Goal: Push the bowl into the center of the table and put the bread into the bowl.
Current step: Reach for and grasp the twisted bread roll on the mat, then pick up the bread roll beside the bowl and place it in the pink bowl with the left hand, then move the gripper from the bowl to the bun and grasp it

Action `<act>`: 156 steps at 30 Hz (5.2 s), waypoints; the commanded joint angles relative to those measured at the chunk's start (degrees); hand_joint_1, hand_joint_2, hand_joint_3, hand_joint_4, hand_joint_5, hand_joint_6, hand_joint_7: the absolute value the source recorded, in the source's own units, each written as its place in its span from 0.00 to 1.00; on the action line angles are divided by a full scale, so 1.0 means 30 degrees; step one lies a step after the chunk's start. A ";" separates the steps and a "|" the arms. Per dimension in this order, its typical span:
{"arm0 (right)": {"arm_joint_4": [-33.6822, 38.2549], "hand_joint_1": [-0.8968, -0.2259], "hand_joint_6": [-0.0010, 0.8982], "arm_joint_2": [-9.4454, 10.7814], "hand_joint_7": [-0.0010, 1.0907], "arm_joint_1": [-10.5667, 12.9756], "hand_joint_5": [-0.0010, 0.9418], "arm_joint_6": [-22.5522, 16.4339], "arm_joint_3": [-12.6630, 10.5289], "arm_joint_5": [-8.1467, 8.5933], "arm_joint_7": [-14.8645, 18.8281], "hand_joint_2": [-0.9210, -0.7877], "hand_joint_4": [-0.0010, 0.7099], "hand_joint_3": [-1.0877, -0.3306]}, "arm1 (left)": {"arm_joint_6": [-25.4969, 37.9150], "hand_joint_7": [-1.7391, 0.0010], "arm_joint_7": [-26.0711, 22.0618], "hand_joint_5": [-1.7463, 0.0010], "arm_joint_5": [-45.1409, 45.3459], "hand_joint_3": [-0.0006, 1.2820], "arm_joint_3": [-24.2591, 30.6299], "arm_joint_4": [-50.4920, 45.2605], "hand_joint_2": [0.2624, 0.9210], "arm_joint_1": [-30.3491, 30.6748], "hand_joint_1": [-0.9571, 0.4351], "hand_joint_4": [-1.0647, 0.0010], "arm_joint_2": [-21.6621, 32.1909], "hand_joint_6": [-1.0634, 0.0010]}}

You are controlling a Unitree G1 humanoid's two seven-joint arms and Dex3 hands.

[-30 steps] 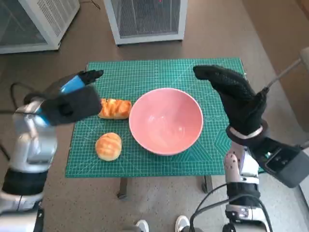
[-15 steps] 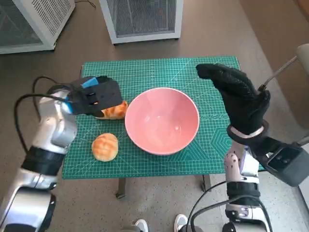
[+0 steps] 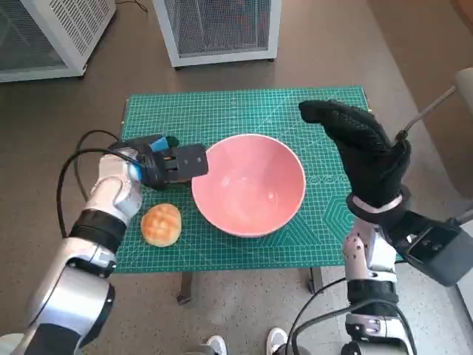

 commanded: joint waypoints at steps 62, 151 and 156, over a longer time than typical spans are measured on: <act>-0.0228 0.45 0.00 0.0175 0.64 0.0846 0.00 -0.0050 0.0819 -0.0381 -0.0122 0.00 0.44 0.63 | -0.4249 0.32 0.7020 0.38 -0.1246 0.03 0.4719 -1.8695 1.00 0.5908 0.69 0.31 0.2854 0.39; -0.1793 0.43 0.00 0.0014 0.65 0.1661 0.00 0.1669 0.1148 -0.0277 -0.0519 0.00 0.42 0.62 | 0.2565 0.97 -0.7924 0.99 -0.1393 0.00 1.0724 -3.4832 0.66 1.6262 0.52 0.79 0.5622 0.69; -0.1710 0.43 0.00 0.0017 0.65 0.1652 0.00 0.1751 0.1104 -0.0098 -0.0318 0.00 0.42 0.62 | 0.3373 0.98 -0.7885 1.00 -0.0853 0.00 1.0217 -3.4712 0.66 1.6701 0.53 0.78 0.5401 0.68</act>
